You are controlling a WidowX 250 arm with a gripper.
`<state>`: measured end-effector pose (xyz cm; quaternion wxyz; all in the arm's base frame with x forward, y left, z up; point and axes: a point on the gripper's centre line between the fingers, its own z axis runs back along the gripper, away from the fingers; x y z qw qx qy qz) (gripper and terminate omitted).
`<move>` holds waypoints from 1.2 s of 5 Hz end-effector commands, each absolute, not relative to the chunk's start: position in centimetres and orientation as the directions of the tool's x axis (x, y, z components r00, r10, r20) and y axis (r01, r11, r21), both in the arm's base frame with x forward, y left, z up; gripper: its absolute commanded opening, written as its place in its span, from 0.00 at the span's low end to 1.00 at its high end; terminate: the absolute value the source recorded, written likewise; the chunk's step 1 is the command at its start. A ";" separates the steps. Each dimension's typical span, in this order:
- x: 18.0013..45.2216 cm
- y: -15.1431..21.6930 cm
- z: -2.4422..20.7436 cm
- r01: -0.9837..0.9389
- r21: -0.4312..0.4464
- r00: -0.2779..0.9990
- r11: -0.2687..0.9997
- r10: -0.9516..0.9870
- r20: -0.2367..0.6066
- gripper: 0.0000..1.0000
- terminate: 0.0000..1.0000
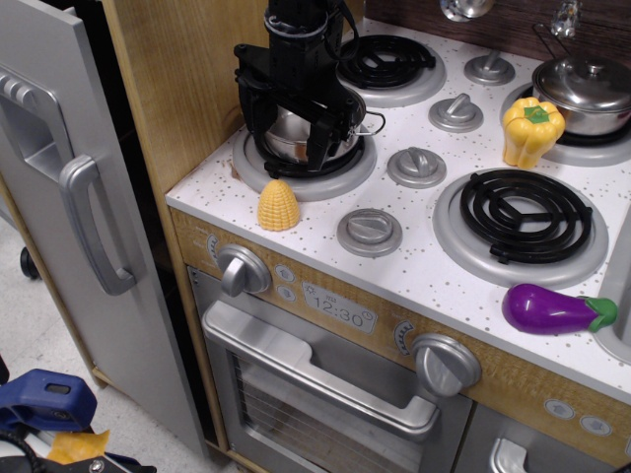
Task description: Put corn in pan which is on stove
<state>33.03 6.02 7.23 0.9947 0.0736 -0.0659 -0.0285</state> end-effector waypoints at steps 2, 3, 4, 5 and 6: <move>33.1 6.4 6.0 0.029 0.133 0.987 0.991 -0.050 0.151 1.00 0.00; 33.0 7.1 4.7 0.016 0.128 0.983 0.992 -0.039 0.181 1.00 0.00; 32.8 7.5 3.6 -0.006 0.111 0.981 0.994 -0.015 0.194 1.00 0.00; 32.5 7.8 2.6 -0.032 0.087 0.978 0.996 0.014 0.206 1.00 0.00; 32.3 7.7 1.5 -0.047 0.062 0.973 0.997 0.032 0.228 1.00 0.00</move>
